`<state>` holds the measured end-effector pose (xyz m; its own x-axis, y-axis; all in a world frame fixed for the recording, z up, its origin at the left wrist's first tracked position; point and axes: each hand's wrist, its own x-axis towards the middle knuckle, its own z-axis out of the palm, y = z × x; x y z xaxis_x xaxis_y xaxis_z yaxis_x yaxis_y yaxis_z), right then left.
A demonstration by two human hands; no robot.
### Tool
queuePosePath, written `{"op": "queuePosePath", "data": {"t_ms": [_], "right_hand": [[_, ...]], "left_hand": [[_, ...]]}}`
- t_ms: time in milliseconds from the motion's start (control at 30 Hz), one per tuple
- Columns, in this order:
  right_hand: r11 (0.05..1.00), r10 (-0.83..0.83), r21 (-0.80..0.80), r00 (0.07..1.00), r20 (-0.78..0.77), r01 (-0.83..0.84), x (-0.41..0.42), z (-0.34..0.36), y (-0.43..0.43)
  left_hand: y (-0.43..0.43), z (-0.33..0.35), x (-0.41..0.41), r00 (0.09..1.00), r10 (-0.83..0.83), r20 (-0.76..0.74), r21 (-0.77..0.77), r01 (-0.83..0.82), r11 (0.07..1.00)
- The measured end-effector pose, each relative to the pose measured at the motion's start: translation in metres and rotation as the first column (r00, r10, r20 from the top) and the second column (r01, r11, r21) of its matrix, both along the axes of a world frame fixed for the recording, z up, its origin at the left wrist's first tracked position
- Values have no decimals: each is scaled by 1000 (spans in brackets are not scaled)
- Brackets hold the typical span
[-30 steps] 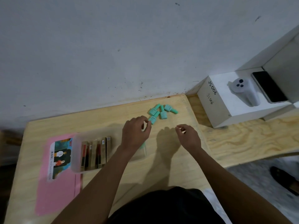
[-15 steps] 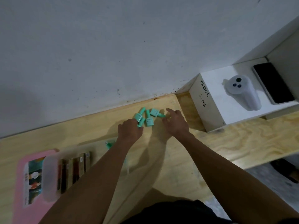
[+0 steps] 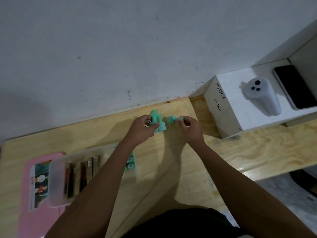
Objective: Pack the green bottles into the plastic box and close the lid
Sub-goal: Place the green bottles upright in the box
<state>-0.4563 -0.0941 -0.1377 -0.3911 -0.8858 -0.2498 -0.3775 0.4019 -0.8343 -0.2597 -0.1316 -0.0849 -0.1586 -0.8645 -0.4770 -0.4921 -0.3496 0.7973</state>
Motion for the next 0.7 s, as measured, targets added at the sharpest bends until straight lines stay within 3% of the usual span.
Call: {"op": "queuePosePath", "data": {"t_ms": [200,367,567,700], "right_hand": [[989,-98,-78,960,261,122,12,43,35],[999,-28,-24,874,485,46,38,85,59],[986,163,-98,916,366,-136,73,104,74],[942,313,-156,945,96,-296,100,96,87]], "left_hand": [[26,35,22,907,274,-321,244,-200,949],[57,57,47,850,312,-424,274,-208,939],[89,70,85,939,196,-284,101,-174,980],[108,66,115,979,160,-128,-59,-169,984]]}}
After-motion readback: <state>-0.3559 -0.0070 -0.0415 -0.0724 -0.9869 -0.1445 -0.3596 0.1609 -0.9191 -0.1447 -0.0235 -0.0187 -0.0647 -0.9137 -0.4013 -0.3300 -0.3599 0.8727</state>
